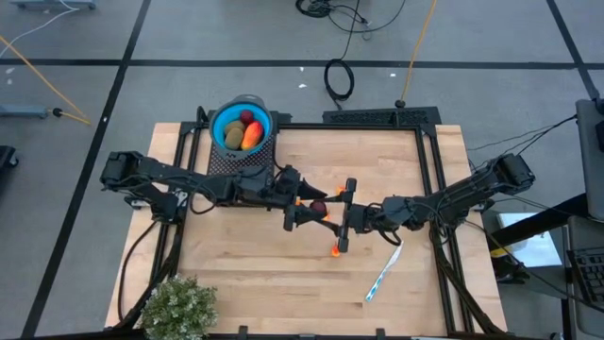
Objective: Pick & Place Fruit
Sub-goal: Put the pomegranate into the blue strainer bowl on the shelf
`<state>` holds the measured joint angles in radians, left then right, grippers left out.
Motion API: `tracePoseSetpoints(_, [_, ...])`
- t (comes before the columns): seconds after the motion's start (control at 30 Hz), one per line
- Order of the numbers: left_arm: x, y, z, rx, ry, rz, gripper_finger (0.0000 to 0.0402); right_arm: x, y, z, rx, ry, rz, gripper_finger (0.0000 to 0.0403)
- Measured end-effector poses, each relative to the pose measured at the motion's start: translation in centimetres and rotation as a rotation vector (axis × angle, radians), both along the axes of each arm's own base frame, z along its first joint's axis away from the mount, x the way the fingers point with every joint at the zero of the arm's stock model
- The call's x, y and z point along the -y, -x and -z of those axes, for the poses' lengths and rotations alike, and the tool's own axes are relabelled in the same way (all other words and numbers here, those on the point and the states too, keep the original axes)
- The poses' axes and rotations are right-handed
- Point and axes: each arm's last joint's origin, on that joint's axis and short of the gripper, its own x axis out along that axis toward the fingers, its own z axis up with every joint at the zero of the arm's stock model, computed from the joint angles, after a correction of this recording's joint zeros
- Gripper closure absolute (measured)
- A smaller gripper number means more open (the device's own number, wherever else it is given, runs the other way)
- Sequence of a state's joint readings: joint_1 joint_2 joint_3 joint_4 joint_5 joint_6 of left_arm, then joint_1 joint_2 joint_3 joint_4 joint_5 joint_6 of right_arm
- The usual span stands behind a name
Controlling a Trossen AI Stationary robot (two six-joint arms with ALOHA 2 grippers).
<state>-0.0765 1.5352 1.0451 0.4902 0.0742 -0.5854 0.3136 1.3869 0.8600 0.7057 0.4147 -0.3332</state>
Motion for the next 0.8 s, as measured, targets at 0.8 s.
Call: tracePoseSetpoints(0.8, [-1.0,-0.1,0.8,-0.075,-0.003,0.015,0.0176,-0.3,0.2,0.7,-0.085,-0.091,-0.007,0.0152])
